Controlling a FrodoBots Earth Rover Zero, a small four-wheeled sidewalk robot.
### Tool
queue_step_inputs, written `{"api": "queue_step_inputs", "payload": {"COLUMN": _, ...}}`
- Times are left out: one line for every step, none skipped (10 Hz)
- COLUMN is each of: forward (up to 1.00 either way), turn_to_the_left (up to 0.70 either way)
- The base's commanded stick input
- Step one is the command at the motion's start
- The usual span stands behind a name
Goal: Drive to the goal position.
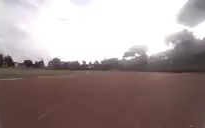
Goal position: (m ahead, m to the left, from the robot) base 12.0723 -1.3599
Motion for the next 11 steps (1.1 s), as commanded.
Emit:
{"api": "queue_step_inputs", "payload": {"forward": 0.70, "turn_to_the_left": 0.00}}
{"api": "queue_step_inputs", "payload": {"forward": 0.70, "turn_to_the_left": 0.00}}
{"api": "queue_step_inputs", "payload": {"forward": 0.70, "turn_to_the_left": 0.00}}
{"api": "queue_step_inputs", "payload": {"forward": 0.70, "turn_to_the_left": 0.00}}
{"api": "queue_step_inputs", "payload": {"forward": 0.70, "turn_to_the_left": 0.00}}
{"api": "queue_step_inputs", "payload": {"forward": 0.70, "turn_to_the_left": 0.00}}
{"api": "queue_step_inputs", "payload": {"forward": 0.70, "turn_to_the_left": 0.00}}
{"api": "queue_step_inputs", "payload": {"forward": 0.70, "turn_to_the_left": 0.00}}
{"api": "queue_step_inputs", "payload": {"forward": 0.70, "turn_to_the_left": 0.00}}
{"api": "queue_step_inputs", "payload": {"forward": 0.70, "turn_to_the_left": 0.00}}
{"api": "queue_step_inputs", "payload": {"forward": 0.70, "turn_to_the_left": 0.00}}
